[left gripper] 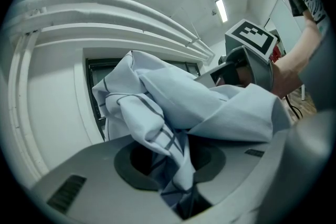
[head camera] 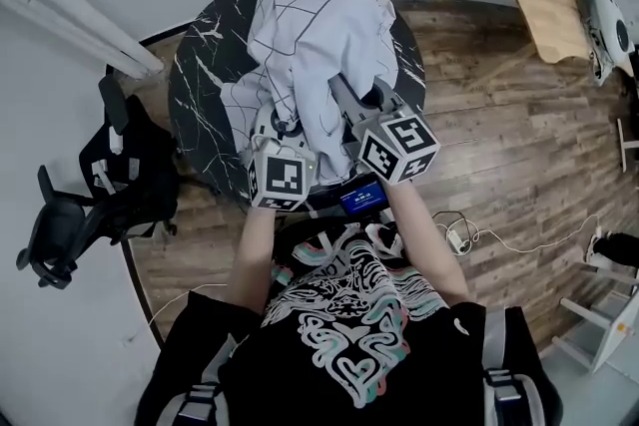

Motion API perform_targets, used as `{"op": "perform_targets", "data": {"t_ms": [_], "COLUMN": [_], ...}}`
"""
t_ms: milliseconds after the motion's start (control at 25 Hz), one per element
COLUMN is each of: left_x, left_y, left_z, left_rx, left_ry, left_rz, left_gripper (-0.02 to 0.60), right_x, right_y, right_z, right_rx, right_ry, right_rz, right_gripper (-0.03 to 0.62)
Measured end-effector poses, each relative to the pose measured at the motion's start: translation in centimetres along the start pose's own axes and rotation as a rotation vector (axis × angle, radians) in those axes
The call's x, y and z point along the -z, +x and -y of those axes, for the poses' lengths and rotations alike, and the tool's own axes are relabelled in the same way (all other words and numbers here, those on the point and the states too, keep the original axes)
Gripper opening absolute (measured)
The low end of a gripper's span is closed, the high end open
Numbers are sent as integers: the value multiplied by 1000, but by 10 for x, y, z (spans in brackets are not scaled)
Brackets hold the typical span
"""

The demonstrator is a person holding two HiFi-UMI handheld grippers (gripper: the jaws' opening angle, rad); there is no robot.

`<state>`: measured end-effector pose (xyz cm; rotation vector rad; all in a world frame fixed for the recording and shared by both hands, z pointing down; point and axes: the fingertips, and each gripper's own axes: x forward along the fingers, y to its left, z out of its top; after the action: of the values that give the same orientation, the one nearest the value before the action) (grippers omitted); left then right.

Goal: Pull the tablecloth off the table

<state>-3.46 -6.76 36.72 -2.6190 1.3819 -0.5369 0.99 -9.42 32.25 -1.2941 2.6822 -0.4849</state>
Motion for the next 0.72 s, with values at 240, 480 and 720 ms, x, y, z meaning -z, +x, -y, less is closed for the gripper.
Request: {"op": "perform_targets", "data": {"t_ms": [240, 480, 720], "left_x": [0, 3, -1], "left_y": [-1, -1, 1], "left_z": [3, 2, 0], "left_rx": [-4, 1, 6], "left_ry": [4, 0, 3], "left_rz": [-5, -11, 2], "left_gripper": [126, 126, 124], "right_x": [2, 3, -1], "right_y": [-3, -2, -2], "right_z": [0, 0, -1], "right_rx": [0, 3, 17], "right_ry": [0, -2, -15], "right_rz": [0, -7, 10], "right_gripper": [72, 71, 67]}}
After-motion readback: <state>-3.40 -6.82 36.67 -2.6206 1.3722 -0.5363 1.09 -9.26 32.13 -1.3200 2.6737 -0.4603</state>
